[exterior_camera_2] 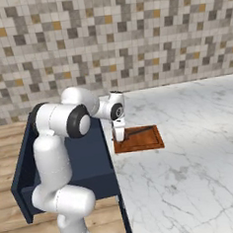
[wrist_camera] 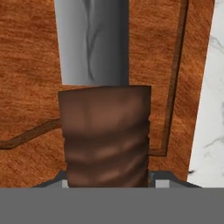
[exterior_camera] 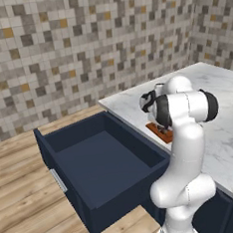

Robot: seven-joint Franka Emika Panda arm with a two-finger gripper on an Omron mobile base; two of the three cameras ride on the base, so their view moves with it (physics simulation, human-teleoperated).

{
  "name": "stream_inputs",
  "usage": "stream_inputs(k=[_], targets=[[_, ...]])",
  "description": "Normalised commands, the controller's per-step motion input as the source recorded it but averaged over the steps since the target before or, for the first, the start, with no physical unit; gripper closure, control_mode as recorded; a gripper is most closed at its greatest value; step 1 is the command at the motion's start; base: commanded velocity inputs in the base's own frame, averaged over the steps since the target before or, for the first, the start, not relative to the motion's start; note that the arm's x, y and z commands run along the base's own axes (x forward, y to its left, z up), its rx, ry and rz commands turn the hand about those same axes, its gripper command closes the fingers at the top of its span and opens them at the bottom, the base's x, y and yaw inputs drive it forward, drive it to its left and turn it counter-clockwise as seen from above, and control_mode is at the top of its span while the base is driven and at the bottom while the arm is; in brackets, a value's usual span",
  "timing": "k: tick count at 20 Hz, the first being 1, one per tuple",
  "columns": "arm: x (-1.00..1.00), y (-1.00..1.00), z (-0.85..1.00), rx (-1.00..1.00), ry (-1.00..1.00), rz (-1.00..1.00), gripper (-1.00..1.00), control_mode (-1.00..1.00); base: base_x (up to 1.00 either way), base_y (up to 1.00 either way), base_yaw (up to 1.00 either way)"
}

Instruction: Pick up the knife from the drawer and place it on the cutting board. Then place the meat from the plate to the cutting board.

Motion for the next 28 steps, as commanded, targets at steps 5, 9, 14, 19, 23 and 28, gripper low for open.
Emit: stream_inputs(k=[5, 9, 14, 19, 23, 28], targets=[[0.15, -0.02, -0.25, 0.01, 0.0, 0.0, 1.0, -1.0, 0.0, 0.0, 0.0], [0.06, -0.01, -0.28, 0.0, 0.0, 0.0, -1.0, -1.0, 0.0, 0.0, 0.0], [0.0, -0.07, -0.01, 0.03, 0.0, 0.0, -1.0, -1.0, 0.0, 0.0, 0.0], [-0.13, -0.17, 0.07, 0.04, -0.03, 0.0, -1.0, -1.0, 0.0, 0.0, 0.0], [-0.16, -0.1, 0.23, 0.01, -0.03, 0.0, -1.0, -1.0, 0.0, 0.0, 0.0], [-0.08, -0.01, 0.37, 0.0, -0.05, 0.0, -1.0, -1.0, 0.0, 0.0, 0.0]])
